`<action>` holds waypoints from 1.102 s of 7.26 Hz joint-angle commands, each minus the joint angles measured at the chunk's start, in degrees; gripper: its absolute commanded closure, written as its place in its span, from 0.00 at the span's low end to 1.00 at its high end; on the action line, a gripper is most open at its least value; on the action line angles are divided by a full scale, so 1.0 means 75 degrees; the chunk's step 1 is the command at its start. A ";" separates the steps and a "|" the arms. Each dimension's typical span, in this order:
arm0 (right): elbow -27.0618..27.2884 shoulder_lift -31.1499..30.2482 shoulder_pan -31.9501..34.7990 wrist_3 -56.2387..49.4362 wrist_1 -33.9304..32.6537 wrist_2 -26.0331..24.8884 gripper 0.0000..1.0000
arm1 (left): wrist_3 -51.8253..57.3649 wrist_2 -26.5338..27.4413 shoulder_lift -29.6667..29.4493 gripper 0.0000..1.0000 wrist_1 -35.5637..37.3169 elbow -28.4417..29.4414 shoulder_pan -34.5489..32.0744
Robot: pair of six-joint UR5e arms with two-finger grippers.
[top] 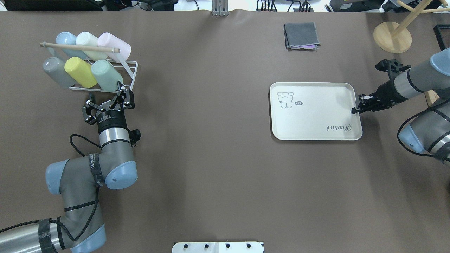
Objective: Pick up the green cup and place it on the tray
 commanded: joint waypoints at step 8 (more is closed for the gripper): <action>0.1141 0.0681 -0.0334 0.0023 -0.1840 -0.0030 1.00 | 0.0005 -0.0001 -0.0539 0.01 -0.0361 0.1052 -0.0484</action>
